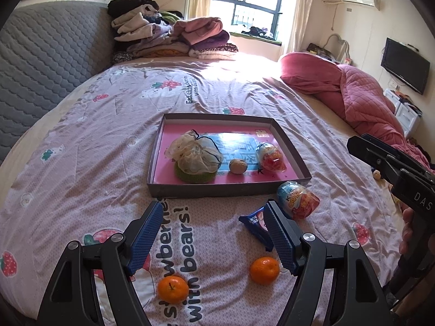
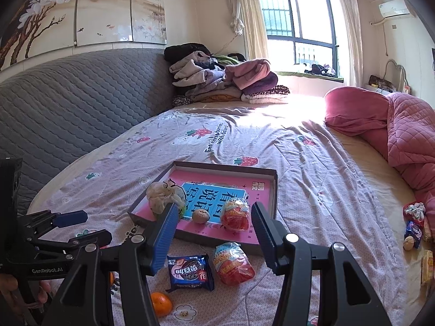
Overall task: Organize objects
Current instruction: 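Withdraw both open grippers from tray back toward remaining items, then move left gripper toward orange while right gripper approaches wrapped candy egg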
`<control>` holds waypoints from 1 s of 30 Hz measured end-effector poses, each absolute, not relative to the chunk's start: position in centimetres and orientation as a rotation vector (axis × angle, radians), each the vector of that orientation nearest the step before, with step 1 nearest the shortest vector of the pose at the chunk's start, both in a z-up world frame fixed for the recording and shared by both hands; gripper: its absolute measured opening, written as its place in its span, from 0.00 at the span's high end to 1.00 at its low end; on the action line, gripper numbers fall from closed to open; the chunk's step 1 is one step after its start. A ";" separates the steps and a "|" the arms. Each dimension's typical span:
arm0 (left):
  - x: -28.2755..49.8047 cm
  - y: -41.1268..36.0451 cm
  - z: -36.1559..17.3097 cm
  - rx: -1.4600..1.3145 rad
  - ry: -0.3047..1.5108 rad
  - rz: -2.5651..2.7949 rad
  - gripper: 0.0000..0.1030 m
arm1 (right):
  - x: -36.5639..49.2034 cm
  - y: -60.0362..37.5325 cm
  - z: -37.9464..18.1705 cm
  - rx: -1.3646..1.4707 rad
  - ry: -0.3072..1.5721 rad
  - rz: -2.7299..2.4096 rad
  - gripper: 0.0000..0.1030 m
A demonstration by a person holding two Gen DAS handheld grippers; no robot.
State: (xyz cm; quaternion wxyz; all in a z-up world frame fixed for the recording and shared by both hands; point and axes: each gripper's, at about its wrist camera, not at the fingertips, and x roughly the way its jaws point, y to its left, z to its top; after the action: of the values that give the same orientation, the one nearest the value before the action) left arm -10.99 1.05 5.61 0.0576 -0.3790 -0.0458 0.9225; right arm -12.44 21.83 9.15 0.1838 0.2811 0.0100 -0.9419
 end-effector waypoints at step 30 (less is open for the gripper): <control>-7.6 4.5 5.5 -1.124 -0.076 2.785 0.25 | -9.7 23.5 8.5 0.787 0.039 -2.678 0.46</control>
State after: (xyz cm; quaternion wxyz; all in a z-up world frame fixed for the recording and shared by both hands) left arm -7.60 4.45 5.54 0.0686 -0.3731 -0.0253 0.9249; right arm -9.73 23.55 8.53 0.1742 0.2778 0.0137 -0.9446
